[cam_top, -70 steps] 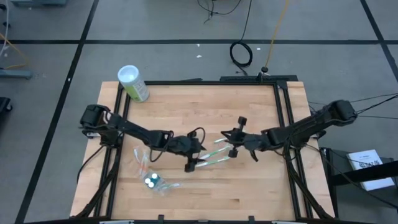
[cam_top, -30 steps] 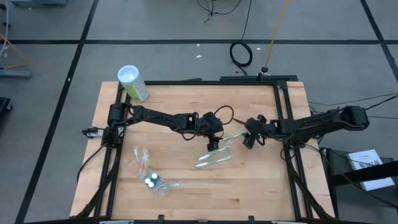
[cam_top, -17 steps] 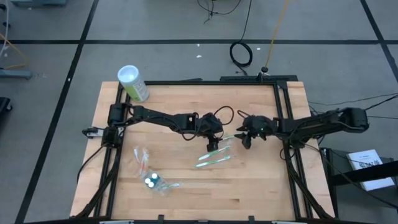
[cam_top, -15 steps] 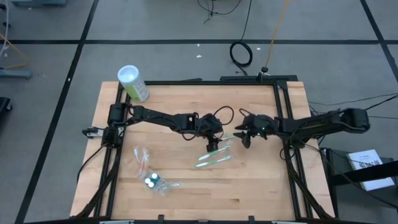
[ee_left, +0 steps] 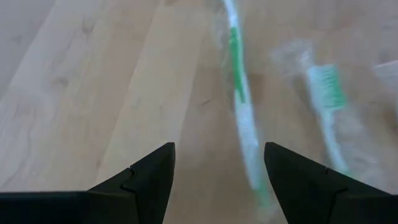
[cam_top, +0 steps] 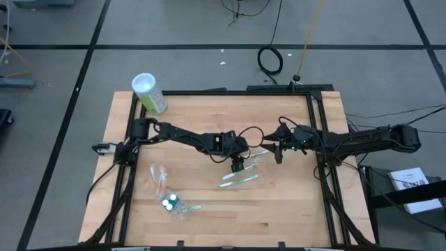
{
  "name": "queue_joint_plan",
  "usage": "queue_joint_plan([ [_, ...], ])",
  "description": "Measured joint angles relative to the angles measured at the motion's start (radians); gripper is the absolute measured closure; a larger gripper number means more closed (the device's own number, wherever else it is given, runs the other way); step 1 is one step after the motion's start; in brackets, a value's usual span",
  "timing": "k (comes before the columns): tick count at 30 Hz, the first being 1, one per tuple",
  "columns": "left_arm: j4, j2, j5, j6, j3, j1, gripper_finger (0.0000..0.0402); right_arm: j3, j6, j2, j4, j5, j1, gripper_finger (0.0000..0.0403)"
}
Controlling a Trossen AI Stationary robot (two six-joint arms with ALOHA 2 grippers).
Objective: Pick & Place toothbrushing station
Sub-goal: Put the green toothbrush into the transparent organizer
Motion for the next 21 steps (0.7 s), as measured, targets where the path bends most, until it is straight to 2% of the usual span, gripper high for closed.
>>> queue_joint_plan([
  [14,0.031,0.066,0.001,-0.006,0.003,-0.017,0.0155,0.000,-0.018,-0.009,-0.003,0.001,0.000,0.0232],
  [17,0.029,0.073,0.006,-0.012,0.005,-0.018,0.0188,0.000,-0.019,-0.009,-0.011,0.001,0.000,0.0232],
  [21,0.019,0.073,0.023,-0.026,0.004,-0.018,0.0266,0.000,-0.019,-0.010,-0.003,0.001,0.000,0.0232],
])
